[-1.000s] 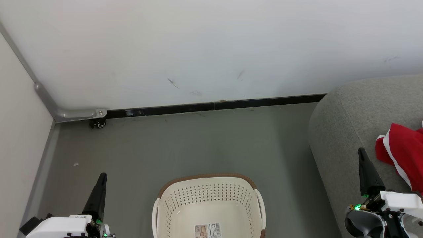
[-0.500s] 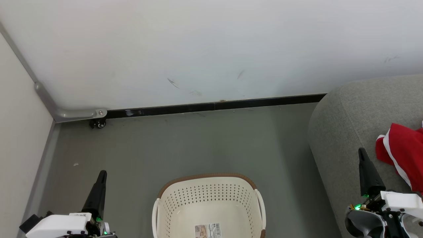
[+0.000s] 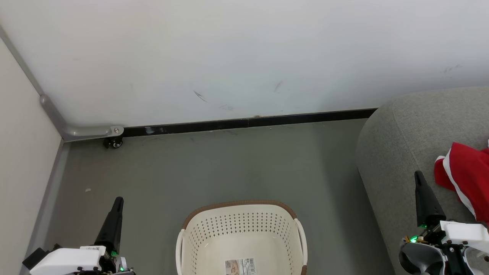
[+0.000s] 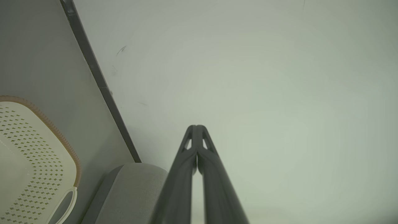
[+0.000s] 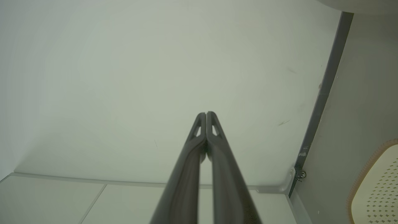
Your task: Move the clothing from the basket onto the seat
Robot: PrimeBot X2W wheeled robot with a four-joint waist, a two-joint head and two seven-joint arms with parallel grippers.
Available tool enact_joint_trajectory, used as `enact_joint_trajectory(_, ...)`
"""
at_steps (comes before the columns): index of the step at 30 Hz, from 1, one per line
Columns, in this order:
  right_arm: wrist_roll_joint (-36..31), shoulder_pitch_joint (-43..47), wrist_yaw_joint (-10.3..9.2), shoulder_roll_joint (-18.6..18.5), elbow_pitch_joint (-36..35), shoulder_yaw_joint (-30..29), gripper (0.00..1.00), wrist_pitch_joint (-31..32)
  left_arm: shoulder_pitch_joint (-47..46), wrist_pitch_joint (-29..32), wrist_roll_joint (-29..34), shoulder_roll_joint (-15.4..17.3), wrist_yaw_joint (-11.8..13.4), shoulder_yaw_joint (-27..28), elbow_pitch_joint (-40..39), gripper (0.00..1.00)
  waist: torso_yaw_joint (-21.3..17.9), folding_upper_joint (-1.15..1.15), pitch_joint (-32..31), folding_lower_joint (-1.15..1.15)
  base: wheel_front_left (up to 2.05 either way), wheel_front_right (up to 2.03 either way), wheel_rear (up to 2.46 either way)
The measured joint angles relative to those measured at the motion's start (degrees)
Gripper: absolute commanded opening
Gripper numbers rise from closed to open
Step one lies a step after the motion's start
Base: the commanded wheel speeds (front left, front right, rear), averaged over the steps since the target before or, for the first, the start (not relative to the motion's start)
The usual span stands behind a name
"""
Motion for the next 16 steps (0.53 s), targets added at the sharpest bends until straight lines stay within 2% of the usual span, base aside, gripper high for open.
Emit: enact_joint_trajectory(16,-0.02,0.00,0.00,0.04,0.01,-0.09,0.00,0.01,-0.02,0.01,0.00,-0.02,0.00,0.04,0.07,0.00,0.00,0.00,0.00,0.00,0.00,0.00,0.00)
